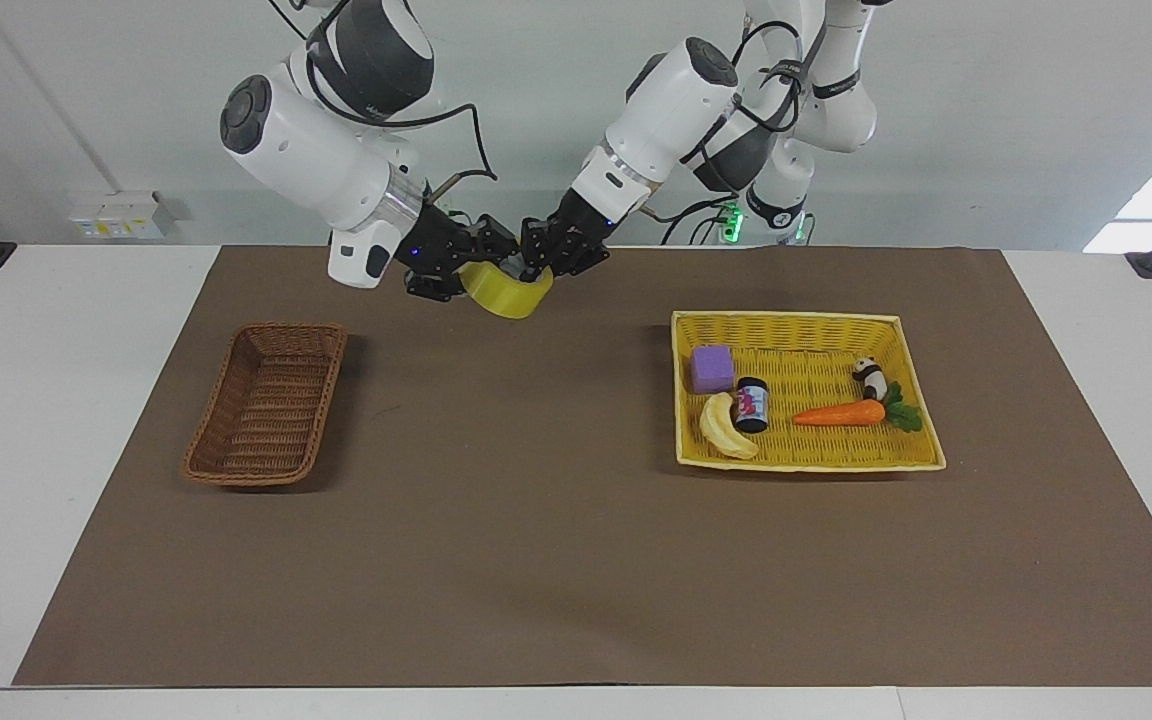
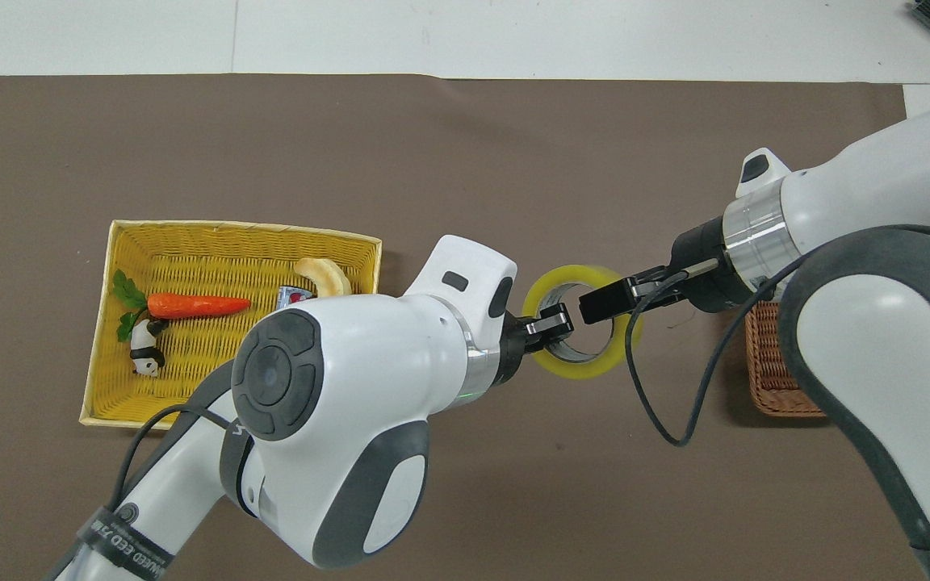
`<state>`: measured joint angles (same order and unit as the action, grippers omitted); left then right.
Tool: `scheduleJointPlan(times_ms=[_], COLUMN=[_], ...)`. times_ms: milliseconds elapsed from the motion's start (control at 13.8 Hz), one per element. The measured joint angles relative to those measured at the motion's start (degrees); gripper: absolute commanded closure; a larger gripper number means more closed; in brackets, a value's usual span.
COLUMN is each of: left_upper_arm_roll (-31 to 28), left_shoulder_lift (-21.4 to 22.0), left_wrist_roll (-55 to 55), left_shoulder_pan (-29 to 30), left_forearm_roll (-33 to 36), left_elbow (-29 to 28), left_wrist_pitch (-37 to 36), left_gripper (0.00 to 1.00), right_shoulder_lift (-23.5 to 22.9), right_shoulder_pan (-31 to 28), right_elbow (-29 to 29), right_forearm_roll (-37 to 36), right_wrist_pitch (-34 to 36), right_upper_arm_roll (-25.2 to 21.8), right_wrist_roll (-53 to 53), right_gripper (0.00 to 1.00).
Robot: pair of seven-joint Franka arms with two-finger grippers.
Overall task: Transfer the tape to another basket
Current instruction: 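Grasp the tape with the right gripper while the left gripper releases, then lower the tape into the basket while the left gripper withdraws, then open the right gripper on the tape while the left gripper returns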
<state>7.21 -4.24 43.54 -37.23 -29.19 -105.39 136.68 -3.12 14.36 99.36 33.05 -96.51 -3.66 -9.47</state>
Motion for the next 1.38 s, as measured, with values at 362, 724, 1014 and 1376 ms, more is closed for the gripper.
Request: scheduleJointPlan(times_ms=[362, 724, 1014, 1376], left_upper_arm_roll=[-0.39, -1.92, -2.37, -2.54], left_shoulder_lift=[1.33, 2.56, 3.11, 3.15], left_wrist_roll=[7.93, 7.99, -0.59, -19.26], left_shoulder_pan=[0.04, 5.73, 16.08, 27.41], left_forearm_roll=[-0.27, 0.74, 8.62, 12.77], left_elbow=[0.47, 0.58, 0.77, 2.47], left_wrist_pitch=[4.53, -5.16, -16.16, -24.44], left_gripper=[0.00, 0.00, 0.00, 0.00], right_shoulder_lift=[-0.42, -1.02, -6.55, -12.90], right_shoulder_pan=[-5.74, -14.47, -25.11, -29.23], right_elbow=[0.38, 1.07, 3.17, 4.37], right_forearm_roll=[-0.27, -10.24, -10.64, -10.29], right_wrist_pitch=[0.00, -0.18, -3.12, -8.22], right_upper_arm_roll=[-0.50, -0.93, -1.32, -1.20], right_wrist_roll=[-0.32, -7.10, -20.25, -25.23], right_gripper=[1.00, 1.00, 1.00, 1.00])
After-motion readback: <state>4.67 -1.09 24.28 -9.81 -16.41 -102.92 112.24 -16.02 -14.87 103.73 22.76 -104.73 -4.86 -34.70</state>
